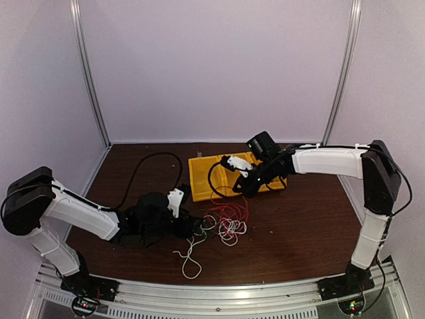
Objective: Untangle the cables
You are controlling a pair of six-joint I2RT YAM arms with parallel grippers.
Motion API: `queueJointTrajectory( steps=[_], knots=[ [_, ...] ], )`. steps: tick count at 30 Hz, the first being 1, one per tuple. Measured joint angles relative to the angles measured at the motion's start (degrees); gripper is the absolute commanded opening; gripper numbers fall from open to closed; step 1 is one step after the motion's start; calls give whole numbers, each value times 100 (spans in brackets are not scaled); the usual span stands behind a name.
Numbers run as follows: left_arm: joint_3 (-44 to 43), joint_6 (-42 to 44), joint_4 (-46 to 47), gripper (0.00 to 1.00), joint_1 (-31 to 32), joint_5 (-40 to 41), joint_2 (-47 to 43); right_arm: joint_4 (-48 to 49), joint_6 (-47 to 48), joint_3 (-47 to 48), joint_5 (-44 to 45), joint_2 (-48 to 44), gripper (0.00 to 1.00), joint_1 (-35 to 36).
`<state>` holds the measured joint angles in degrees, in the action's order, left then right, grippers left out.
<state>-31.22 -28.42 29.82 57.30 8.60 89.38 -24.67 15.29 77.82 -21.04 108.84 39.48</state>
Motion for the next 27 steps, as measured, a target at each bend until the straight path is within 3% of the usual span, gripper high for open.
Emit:
queueJointTrajectory(
  steps=[6, 17, 24, 27],
  knots=[
    [-7, 461, 267, 69, 0, -4, -74, -223, 87, 608, -411, -1239, 0, 26],
    [-461, 1300, 1311, 67, 92, -199, -221, -640, 146, 1058, -782, -1543, 0, 221],
    [-1366, 1694, 1775, 62, 96, -31, 575, -848, 258, 1318, -1161, -1788, 0, 295],
    [-1648, 1755, 1945, 54, 85, 26, 1023, -975, 345, 1528, -1362, -1971, 0, 315]
  ],
)
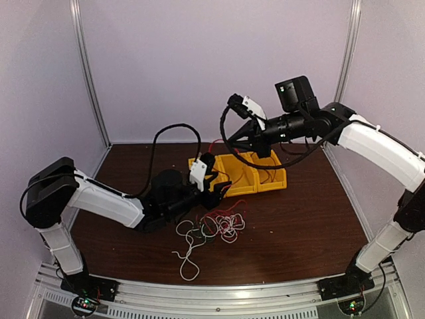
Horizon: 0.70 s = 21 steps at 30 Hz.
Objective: Untangle the cables
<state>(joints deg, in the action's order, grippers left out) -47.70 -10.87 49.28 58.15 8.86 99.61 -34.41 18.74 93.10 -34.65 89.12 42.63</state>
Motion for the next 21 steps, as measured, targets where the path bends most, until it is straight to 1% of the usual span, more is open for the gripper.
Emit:
queueJointTrajectory(
  steps=[2, 5, 8, 13, 15, 18, 21],
  knots=[
    [-122, 22, 98, 46, -20, -15, 267, -107, 61, 232, -127, -63, 0, 0],
    [-280, 26, 197, 42, -72, -131, 647, -289, 149, 776, -291, -85, 0, 2],
    [-308, -20, 297, 42, -120, -289, 931, -476, 214, 1681, -341, -83, 0, -7],
    [-319, -192, 581, 42, -138, -544, 1305, -413, 225, 3084, -398, -37, 0, -118],
    [-376, -278, 645, 42, -138, -647, 1504, -308, 219, 3515, -413, 13, 0, -153],
    [-481, -391, 603, 46, -138, -846, 1803, -195, 214, 3965, -417, 111, 0, -212],
    [-531, -533, 472, 46, -138, -1012, 2006, -151, 225, 4262, -409, 238, 0, -262]
  ],
)
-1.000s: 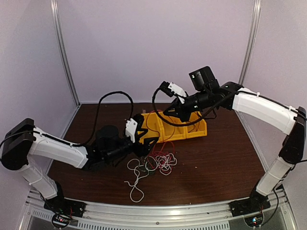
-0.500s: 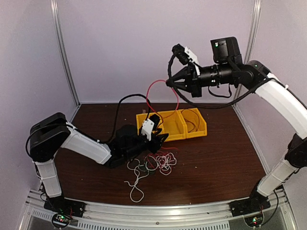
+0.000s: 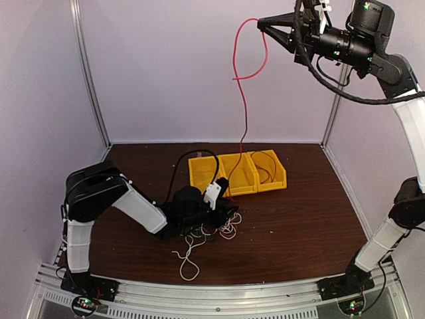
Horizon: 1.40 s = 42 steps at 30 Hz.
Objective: Untangle the cables
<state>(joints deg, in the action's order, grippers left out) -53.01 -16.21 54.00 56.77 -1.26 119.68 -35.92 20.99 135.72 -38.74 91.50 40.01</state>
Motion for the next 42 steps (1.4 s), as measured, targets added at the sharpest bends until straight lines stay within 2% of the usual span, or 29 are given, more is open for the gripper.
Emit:
queueJointTrajectory(
  steps=[6, 14, 29, 34, 42],
  knots=[
    [68, -153, -278, 47, 0, -50, 11, 111, -109, 579, 31, 306, 0, -229],
    [304, -293, -695, 53, 0, 120, -48, 577, -420, 1292, 212, 402, 0, -914],
    [763, -367, -1543, 60, 0, 852, -564, 1683, -1252, 1502, 616, 675, 0, -2546],
    [1156, -363, -1720, 60, 0, 1025, -990, 1878, -1349, 1314, 614, 669, 0, -2791],
    [1252, -387, -1867, 66, 0, 1025, -1587, 2085, -1165, 105, 651, 568, 0, -2909]
  ],
)
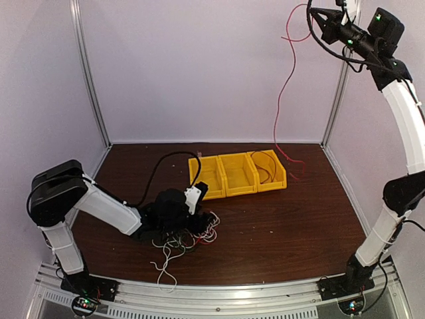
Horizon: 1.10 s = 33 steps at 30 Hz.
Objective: Untangle the cables
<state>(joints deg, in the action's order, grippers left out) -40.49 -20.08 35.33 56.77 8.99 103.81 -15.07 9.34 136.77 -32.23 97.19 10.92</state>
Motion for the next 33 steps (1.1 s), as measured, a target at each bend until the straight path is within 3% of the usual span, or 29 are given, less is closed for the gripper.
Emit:
queueJointTrajectory(
  steps=[3, 15, 33],
  knots=[
    [0, -44, -4, 78, 4, 0, -164, 39, 22, -363, 17, 0, 0, -76],
    [310, -260, -197, 76, 142, 50, -876, 494, 7, -1064, 15, 109, 0, -105],
    [551, -284, -243, 75, 142, 153, -1169, 776, 61, -101, 317, 605, 0, -107]
  ],
)
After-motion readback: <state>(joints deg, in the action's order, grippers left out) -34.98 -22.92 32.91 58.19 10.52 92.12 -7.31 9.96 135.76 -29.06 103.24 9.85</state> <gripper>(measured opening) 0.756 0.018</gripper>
